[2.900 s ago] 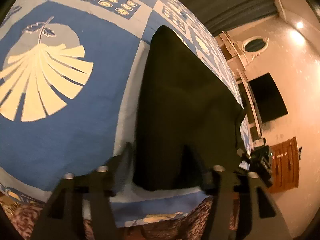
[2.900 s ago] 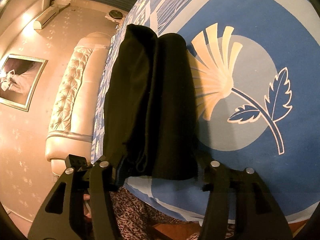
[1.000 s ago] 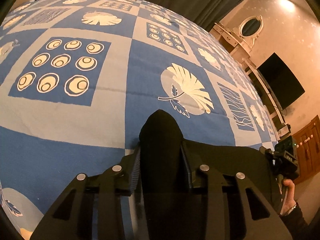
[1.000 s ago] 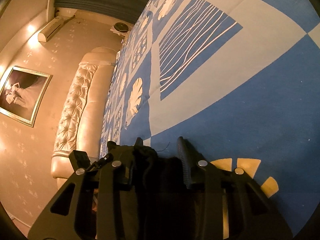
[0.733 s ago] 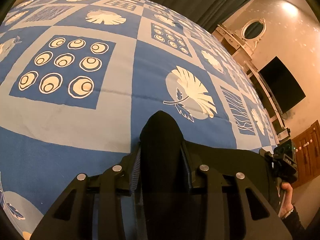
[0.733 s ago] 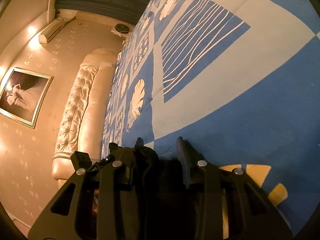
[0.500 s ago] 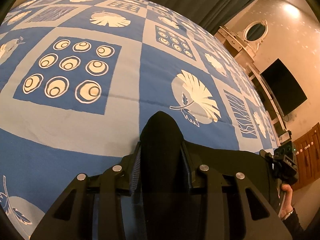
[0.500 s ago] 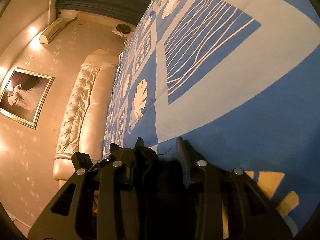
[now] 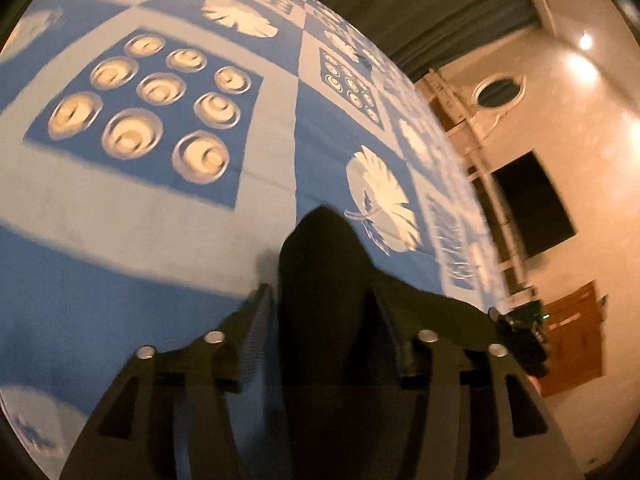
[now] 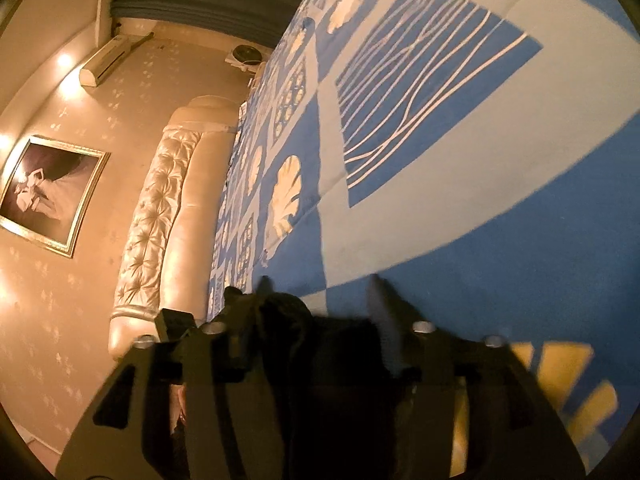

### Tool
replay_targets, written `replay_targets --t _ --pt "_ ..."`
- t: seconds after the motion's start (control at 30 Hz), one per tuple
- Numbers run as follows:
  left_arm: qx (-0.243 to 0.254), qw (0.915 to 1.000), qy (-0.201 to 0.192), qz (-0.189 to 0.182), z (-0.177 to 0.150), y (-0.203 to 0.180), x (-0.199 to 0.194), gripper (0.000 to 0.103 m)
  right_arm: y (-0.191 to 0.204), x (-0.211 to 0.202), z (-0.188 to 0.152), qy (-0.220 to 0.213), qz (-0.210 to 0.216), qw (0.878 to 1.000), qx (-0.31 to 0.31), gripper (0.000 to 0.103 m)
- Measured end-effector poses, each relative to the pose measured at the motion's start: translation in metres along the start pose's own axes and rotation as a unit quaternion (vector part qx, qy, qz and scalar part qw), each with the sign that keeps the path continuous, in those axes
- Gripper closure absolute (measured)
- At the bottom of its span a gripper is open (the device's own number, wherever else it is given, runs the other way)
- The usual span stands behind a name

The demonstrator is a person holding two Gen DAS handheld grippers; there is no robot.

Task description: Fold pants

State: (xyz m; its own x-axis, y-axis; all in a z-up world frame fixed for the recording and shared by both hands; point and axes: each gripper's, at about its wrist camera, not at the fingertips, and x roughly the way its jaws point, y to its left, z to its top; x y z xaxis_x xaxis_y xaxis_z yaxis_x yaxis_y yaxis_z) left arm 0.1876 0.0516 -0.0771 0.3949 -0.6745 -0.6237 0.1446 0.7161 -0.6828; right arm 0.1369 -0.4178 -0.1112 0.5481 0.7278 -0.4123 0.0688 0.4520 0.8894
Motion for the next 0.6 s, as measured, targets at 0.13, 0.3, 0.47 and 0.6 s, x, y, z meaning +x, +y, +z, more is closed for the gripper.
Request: replay_targets --t 0.13,0.3,0.47,0.6 --pt "0.018 0.9997 0.006 -0.018 -0.031 0.000 -0.023 0.032 0.005 -0.018 -0.021 0.024 -0.028 0.999 -0.023 0.029" --pt "0.008 0.9988 0.023 -0.042 -0.073 -0.008 -0.040 0.026 0.007 -0.029 -0.059 0.062 0.004 0.998 -0.015 0.024" --pt "0.012 0.9984 0.029 -0.047 -0.102 -0.021 -0.043 0.025 0.013 -0.029 -0.085 0.093 0.003 0.995 -0.038 0.029" --pt "0.038 0.9985 0.037 -0.015 -0.111 -0.030 -0.036 0.047 0.001 -0.031 -0.098 0.097 0.004 0.995 -0.022 0.070"
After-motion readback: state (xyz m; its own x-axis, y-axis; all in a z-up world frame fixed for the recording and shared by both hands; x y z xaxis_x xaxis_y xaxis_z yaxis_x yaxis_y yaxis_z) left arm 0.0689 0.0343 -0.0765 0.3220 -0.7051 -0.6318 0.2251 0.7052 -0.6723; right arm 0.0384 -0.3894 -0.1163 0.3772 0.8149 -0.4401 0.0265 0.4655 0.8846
